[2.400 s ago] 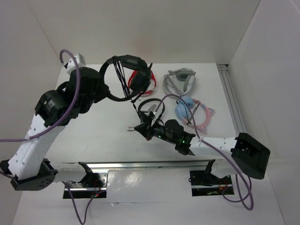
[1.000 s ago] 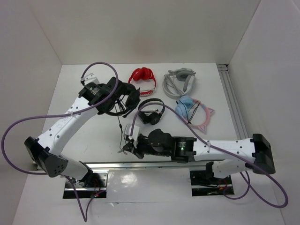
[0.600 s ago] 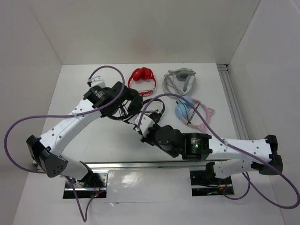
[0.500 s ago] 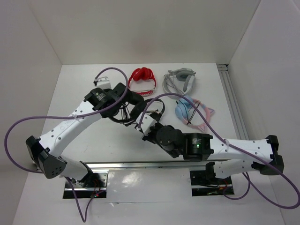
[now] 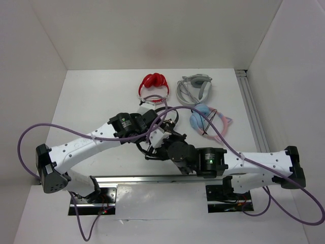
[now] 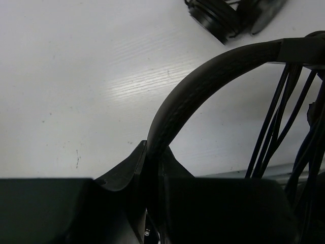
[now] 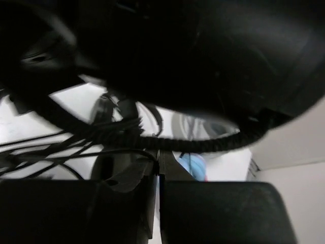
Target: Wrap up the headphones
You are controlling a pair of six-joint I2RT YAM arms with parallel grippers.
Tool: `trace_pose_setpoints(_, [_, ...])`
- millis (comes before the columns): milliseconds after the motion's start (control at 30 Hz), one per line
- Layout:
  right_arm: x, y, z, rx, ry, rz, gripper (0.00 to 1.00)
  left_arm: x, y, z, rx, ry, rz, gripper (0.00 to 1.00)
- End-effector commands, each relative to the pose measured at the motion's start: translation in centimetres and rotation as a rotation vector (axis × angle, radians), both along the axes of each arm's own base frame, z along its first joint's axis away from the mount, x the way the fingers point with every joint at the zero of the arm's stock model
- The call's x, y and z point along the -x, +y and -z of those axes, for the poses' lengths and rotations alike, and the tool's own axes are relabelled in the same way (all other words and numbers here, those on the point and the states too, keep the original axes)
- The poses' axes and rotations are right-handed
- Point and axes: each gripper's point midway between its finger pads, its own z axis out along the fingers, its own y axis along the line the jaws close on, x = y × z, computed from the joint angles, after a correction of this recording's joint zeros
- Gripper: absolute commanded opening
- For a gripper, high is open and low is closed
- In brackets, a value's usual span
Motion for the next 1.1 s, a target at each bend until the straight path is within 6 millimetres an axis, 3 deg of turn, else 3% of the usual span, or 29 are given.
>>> trace_pose_setpoints(0, [-1.4, -3.6, -4.4, -0.152, -0.106, 0.206, 0.1, 2.2, 0.1, 0.5, -0.055, 0.076, 0.152, 0.0])
trace_pose_setpoints(267, [-2.3, -5.6, -4.2, -0.295, -0.072, 0.24, 0.14, 5.0, -2.1, 0.3, 0.062, 0.183, 0.319, 0.0])
trace_pose_setpoints(400, [-2.2, -5.6, -2.0, -0.272, -0.033, 0.22, 0.22, 6.0, -2.8, -1.0, 0.143, 0.192, 0.377, 0.0])
trace_pose_setpoints(633, [-2.5, -7.0, -1.3, -0.351, 0.006, 0.243, 0.29, 7.9, -3.3, -0.7, 0.171, 0.282, 0.448, 0.0])
trace_pose_setpoints(733, [-3.0, -7.8, -0.2, -0.373, 0.025, 0.263, 0.42, 8.3, -2.6, 0.2, 0.143, 0.31, 0.441, 0.0])
trace_pose_setpoints(767, [-3.2, -8.0, -0.2, -0.386, 0.028, 0.276, 0.52, 8.2, -2.4, 0.5, 0.128, 0.307, 0.433, 0.0])
trace_pose_setpoints(900, [-4.0, -7.6, 1.2, -0.413, 0.079, 0.251, 0.7, 7.8, -1.6, 0.0, 0.114, 0.287, 0.369, 0.0])
trace_pose_setpoints(933, [-4.5, -7.7, 1.5, -0.425, 0.089, 0.27, 0.98, 7.6, -1.7, -0.1, 0.112, 0.282, 0.356, 0.0])
trace_pose_setpoints(1067, [-6.3, -8.4, 2.0, -0.427, 0.103, 0.369, 1.0, 7.0, -1.4, 0.2, 0.082, 0.305, 0.335, 0.0])
